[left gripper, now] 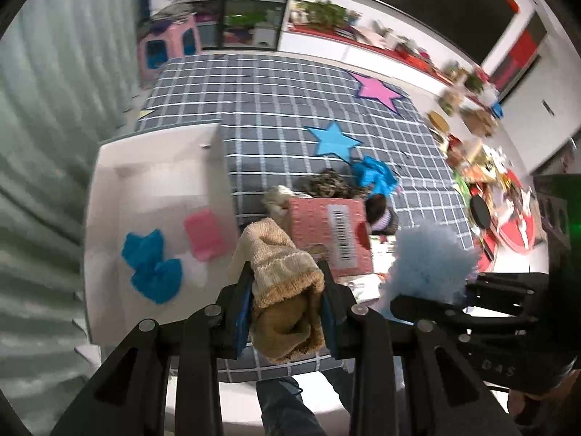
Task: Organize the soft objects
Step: 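Lower the beige sock into the box with the left tool while the right tool lowers the plush, then open both tools releasing the sock and plush into the box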
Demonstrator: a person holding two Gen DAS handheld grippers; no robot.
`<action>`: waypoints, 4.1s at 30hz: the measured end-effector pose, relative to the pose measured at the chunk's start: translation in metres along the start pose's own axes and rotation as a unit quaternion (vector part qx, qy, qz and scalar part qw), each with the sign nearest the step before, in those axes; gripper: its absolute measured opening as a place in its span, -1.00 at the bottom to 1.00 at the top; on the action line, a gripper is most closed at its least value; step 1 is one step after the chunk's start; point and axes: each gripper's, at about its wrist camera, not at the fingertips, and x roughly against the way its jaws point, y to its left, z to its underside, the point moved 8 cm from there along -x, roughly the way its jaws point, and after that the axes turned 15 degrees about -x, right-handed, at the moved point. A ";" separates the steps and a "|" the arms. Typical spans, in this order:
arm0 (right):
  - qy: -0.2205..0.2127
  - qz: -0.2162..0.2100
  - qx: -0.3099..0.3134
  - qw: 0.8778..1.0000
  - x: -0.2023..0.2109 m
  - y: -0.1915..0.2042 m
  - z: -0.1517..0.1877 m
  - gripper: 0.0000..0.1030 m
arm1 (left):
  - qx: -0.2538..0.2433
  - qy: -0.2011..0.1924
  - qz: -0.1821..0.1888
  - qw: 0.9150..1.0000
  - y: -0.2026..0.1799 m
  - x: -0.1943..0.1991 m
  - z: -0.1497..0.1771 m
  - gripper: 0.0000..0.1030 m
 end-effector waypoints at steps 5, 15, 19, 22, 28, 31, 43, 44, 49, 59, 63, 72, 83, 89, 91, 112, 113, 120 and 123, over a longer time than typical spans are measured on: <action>0.011 -0.006 0.043 0.999 -0.006 0.029 -0.004 -0.55 | 0.042 -0.003 -0.021 0.999 0.029 0.004 0.013 -0.32; 0.035 -0.022 0.107 0.993 -0.020 0.084 -0.010 -0.55 | 0.112 0.000 -0.060 0.992 0.081 0.011 0.042 -0.32; 0.041 -0.027 0.124 0.991 -0.026 0.100 -0.013 -0.55 | 0.130 -0.002 -0.068 0.989 0.094 0.015 0.049 -0.32; 0.046 -0.029 0.138 0.989 -0.030 0.114 -0.014 -0.55 | 0.140 -0.003 -0.072 0.988 0.102 0.016 0.051 -0.32; 0.053 -0.032 0.156 0.986 -0.039 0.136 -0.017 -0.55 | 0.156 -0.002 -0.079 0.985 0.117 0.016 0.054 -0.32; 0.056 -0.033 0.163 0.984 -0.043 0.145 -0.018 -0.55 | 0.161 -0.002 -0.081 0.984 0.122 0.016 0.054 -0.32; 0.055 -0.032 0.178 0.982 -0.051 0.161 -0.035 -0.55 | 0.168 0.003 -0.084 0.982 0.138 0.003 0.041 -0.32; 0.054 -0.031 0.177 0.982 -0.052 0.161 -0.038 -0.55 | 0.168 0.004 -0.083 0.982 0.138 0.002 0.040 -0.32; 0.056 -0.029 0.172 0.983 -0.058 0.161 -0.044 -0.55 | 0.167 0.015 -0.076 0.983 0.138 -0.009 0.039 -0.32; 0.060 -0.023 0.162 0.985 -0.067 0.161 -0.058 -0.54 | 0.168 0.020 -0.077 0.982 0.149 -0.019 0.029 -0.32; 0.056 -0.019 0.162 0.985 -0.073 0.165 -0.067 -0.55 | 0.163 0.020 -0.081 0.983 0.154 -0.025 0.020 -0.32; 0.048 -0.014 0.148 0.988 -0.093 0.172 -0.100 -0.54 | 0.158 0.037 -0.095 0.982 0.174 -0.045 0.005 -0.32; 0.055 -0.017 0.117 0.991 -0.117 0.169 -0.123 -0.54 | 0.161 0.062 -0.090 0.981 0.176 -0.063 0.006 -0.32; 0.057 -0.017 0.117 0.991 -0.118 0.168 -0.124 -0.53 | 0.171 0.068 -0.090 0.979 0.171 -0.065 0.009 0.09; 0.057 -0.019 0.117 0.991 -0.118 0.169 -0.124 -0.44 | 0.182 0.069 -0.085 0.977 0.172 -0.066 0.010 0.39; 0.000 -0.020 0.083 0.996 -0.074 0.142 -0.136 1.00 | 0.175 0.006 -0.041 0.984 0.143 -0.043 -0.018 0.99; -0.002 -0.021 0.080 0.997 -0.071 0.139 -0.136 1.00 | 0.172 0.004 -0.040 0.984 0.139 -0.042 -0.021 0.99; -0.028 -0.024 0.048 0.998 -0.041 0.104 -0.140 1.00 | 0.133 -0.005 -0.022 0.991 0.101 -0.039 -0.044 0.99; -0.039 -0.022 0.025 0.999 -0.025 0.079 -0.141 1.00 | 0.108 -0.005 -0.006 0.994 0.074 -0.042 -0.057 0.99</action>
